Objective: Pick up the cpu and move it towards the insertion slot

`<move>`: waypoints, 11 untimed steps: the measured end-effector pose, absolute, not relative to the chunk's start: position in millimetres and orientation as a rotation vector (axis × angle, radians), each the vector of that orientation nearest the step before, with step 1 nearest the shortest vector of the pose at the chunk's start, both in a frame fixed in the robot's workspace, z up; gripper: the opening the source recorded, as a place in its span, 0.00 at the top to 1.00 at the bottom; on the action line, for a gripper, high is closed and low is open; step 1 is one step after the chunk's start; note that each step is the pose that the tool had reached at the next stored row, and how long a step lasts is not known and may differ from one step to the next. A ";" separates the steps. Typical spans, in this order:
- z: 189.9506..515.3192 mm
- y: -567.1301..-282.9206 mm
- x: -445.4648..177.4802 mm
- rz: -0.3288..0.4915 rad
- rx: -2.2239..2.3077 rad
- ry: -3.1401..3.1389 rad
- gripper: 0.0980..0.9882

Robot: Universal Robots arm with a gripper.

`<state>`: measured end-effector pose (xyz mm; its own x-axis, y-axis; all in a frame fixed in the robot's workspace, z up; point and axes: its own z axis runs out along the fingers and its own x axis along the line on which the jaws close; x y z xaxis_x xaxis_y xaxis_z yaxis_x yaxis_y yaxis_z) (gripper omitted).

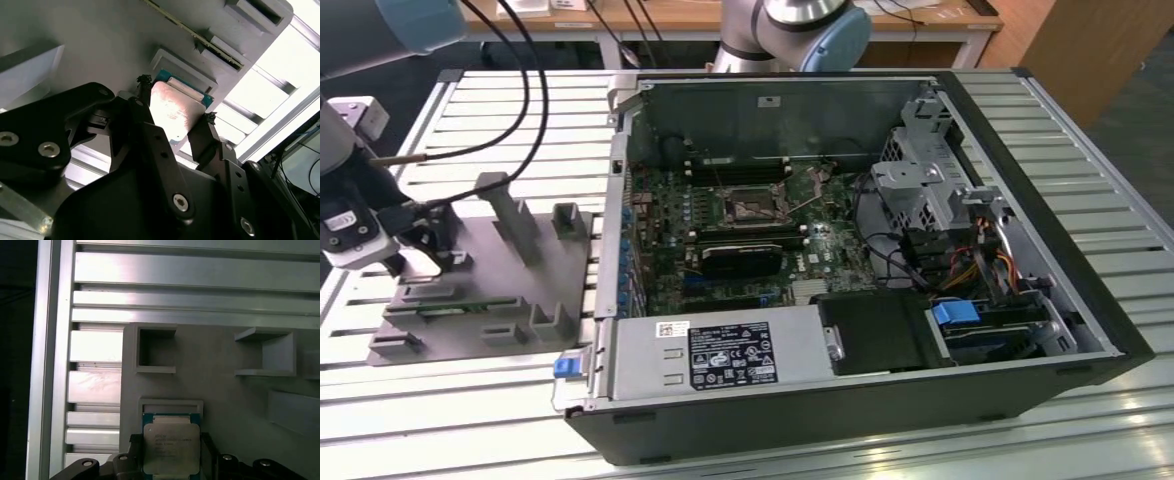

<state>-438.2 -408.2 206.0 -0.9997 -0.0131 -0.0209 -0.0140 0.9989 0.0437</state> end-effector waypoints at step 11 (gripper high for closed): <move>230.1 -408.2 -438.7 0.068 -0.021 3.117 0.50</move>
